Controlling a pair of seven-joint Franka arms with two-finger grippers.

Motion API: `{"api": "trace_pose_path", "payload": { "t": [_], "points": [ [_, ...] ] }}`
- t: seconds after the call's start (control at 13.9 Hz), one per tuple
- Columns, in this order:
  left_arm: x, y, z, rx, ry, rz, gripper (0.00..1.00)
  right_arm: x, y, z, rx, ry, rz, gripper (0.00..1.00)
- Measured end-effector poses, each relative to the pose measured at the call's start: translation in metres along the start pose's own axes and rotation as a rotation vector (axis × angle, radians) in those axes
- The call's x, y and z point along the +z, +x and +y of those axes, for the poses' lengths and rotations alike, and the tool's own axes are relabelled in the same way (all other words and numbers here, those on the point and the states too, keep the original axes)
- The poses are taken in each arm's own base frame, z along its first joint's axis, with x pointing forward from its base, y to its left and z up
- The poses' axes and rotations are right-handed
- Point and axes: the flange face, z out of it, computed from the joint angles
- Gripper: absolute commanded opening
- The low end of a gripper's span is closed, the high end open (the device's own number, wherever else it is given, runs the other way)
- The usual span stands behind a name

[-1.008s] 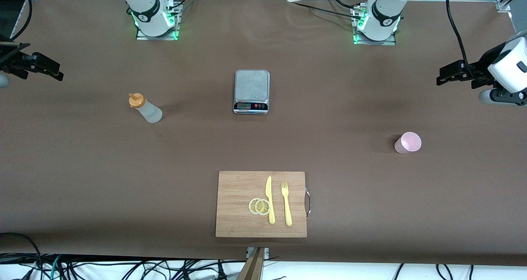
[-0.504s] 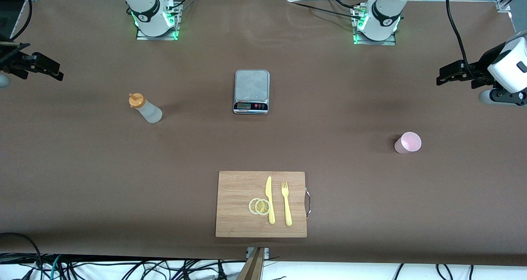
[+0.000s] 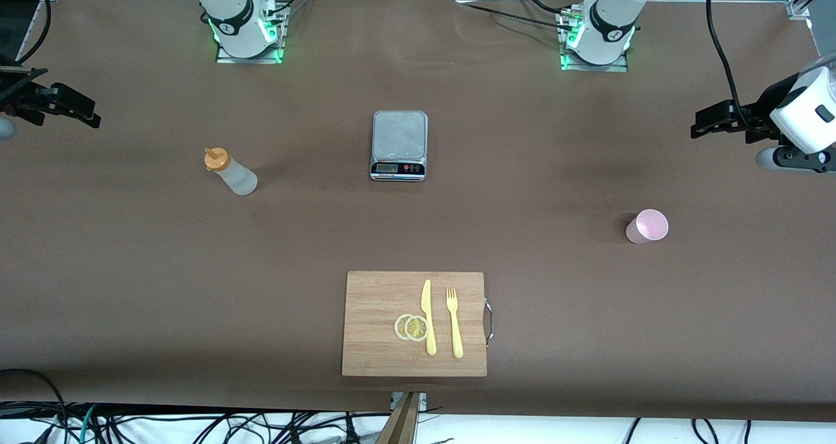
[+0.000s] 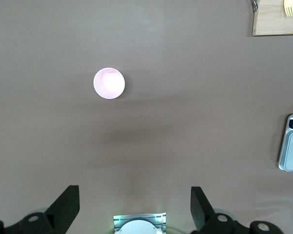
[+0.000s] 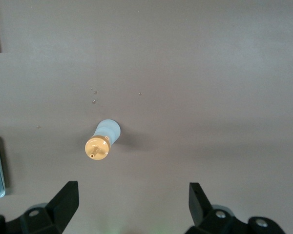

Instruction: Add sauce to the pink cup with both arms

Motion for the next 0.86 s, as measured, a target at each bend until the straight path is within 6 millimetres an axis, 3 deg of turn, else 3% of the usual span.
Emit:
{"api": "trace_pose_path", "payload": {
  "t": [0.22,0.5,0.72,0.86],
  "points": [
    [0.003,0.002,-0.003,-0.005,0.000,-0.007,1.00,0.000,0.000,0.000,0.000,0.000,0.000,1.00],
    [0.027,0.019,-0.023,-0.038,0.012,-0.054,1.00,0.000,0.000,0.000,0.000,0.000,-0.001,1.00],
    [0.056,0.038,-0.041,-0.061,0.074,-0.095,1.00,0.000,0.000,0.000,0.000,0.000,-0.001,1.00],
    [0.087,0.057,-0.050,-0.068,0.085,-0.084,1.00,0.000,0.000,0.000,0.000,0.000,-0.001,1.00]
  ]
}}
